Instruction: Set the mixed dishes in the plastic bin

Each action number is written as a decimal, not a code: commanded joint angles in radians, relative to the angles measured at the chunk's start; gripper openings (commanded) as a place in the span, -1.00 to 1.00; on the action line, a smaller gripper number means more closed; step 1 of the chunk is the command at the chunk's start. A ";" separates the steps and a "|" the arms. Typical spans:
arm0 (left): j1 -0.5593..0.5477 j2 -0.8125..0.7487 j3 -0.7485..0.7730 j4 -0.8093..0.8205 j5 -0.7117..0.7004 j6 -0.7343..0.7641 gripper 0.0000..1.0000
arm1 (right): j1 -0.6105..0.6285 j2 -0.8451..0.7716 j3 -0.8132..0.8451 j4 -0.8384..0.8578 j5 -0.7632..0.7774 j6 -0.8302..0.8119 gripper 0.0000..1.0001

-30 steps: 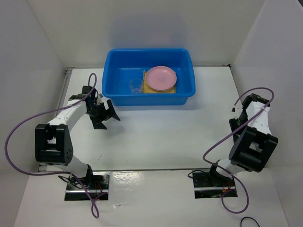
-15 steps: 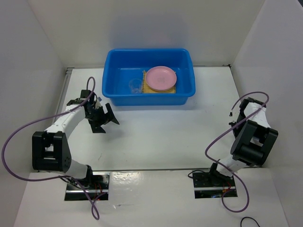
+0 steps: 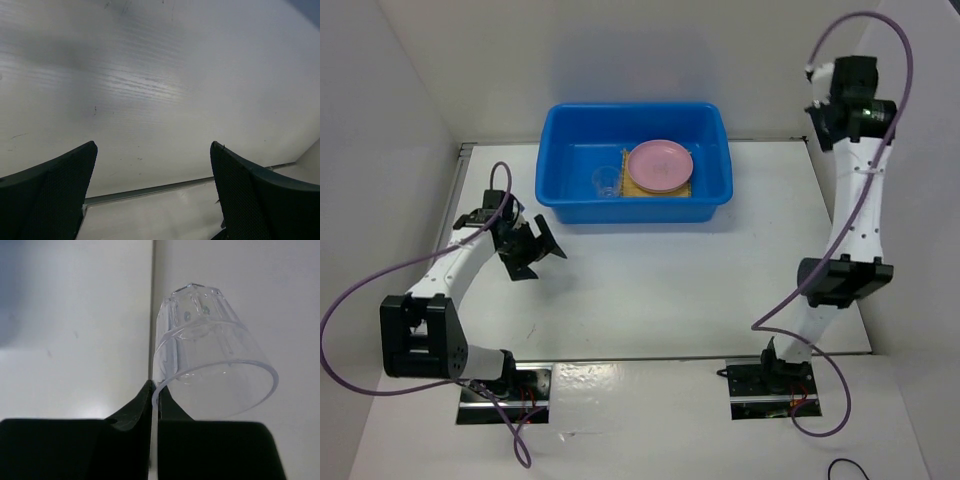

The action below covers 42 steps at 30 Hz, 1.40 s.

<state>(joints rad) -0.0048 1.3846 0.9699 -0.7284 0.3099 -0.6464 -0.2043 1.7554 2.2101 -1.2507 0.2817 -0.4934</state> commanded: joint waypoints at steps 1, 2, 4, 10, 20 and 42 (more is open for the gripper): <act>0.006 -0.077 -0.005 0.012 -0.052 -0.045 1.00 | 0.133 0.136 0.304 -0.050 0.002 -0.063 -1.00; 0.006 -0.091 -0.005 0.012 -0.061 -0.056 1.00 | 0.155 0.229 0.377 -0.050 -0.019 -0.086 -1.00; 0.006 -0.122 -0.005 0.003 -0.087 -0.074 1.00 | 0.218 0.323 0.587 -0.050 -0.097 -0.099 -1.00; 0.006 -0.166 -0.028 -0.028 -0.115 -0.105 1.00 | 0.420 0.615 0.899 -0.009 -0.300 -0.099 -1.00; 0.028 -0.026 0.058 -0.062 -0.158 0.010 1.00 | 0.865 0.777 0.899 0.217 -0.386 -0.181 -1.00; 0.086 0.071 0.058 -0.062 -0.115 0.136 1.00 | 1.043 1.015 0.921 0.274 -0.297 -0.286 -0.99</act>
<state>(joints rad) 0.0589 1.4349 0.9947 -0.7841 0.1677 -0.5465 0.8242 2.7743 3.0764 -1.0161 -0.0135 -0.7532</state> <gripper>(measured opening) 1.000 0.028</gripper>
